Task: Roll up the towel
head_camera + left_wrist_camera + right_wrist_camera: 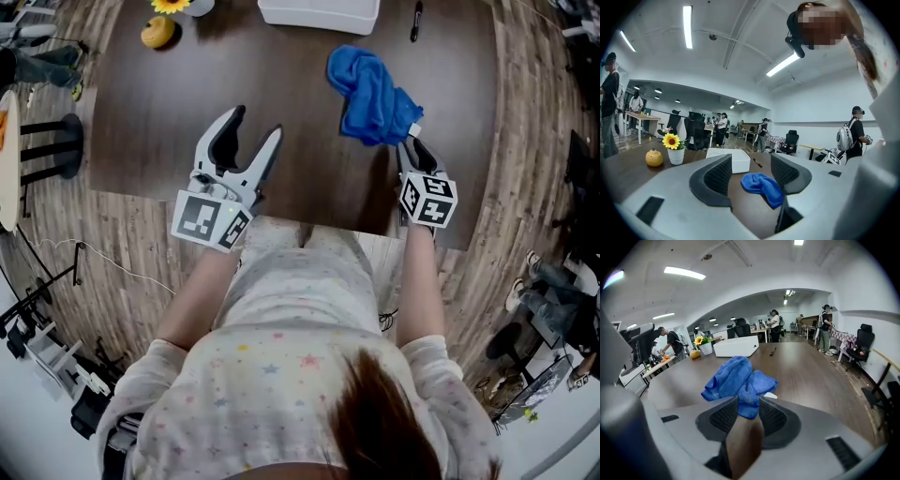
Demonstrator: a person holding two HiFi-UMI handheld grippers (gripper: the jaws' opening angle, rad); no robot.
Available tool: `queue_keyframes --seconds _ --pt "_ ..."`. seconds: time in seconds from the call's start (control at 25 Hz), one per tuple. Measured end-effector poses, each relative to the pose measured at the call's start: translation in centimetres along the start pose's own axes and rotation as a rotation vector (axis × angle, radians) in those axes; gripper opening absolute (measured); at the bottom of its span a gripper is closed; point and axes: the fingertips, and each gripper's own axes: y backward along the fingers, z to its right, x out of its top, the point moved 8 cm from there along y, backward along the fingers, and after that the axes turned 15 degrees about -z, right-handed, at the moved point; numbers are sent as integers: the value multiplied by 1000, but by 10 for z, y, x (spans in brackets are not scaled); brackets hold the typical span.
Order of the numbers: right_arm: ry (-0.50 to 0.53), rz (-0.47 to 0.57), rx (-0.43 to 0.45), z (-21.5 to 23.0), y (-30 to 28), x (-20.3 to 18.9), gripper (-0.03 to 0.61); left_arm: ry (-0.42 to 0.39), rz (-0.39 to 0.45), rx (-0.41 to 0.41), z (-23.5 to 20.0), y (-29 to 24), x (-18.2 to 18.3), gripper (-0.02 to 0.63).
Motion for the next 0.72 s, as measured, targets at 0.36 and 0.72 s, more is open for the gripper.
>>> queue_keyframes --seconds 0.36,0.72 --pt "12 -147 -13 5 -27 -6 114 12 -28 1 -5 -7 -6 244" --pt "34 -136 0 -8 -16 -8 17 -6 -70 -66 8 -12 -18 244"
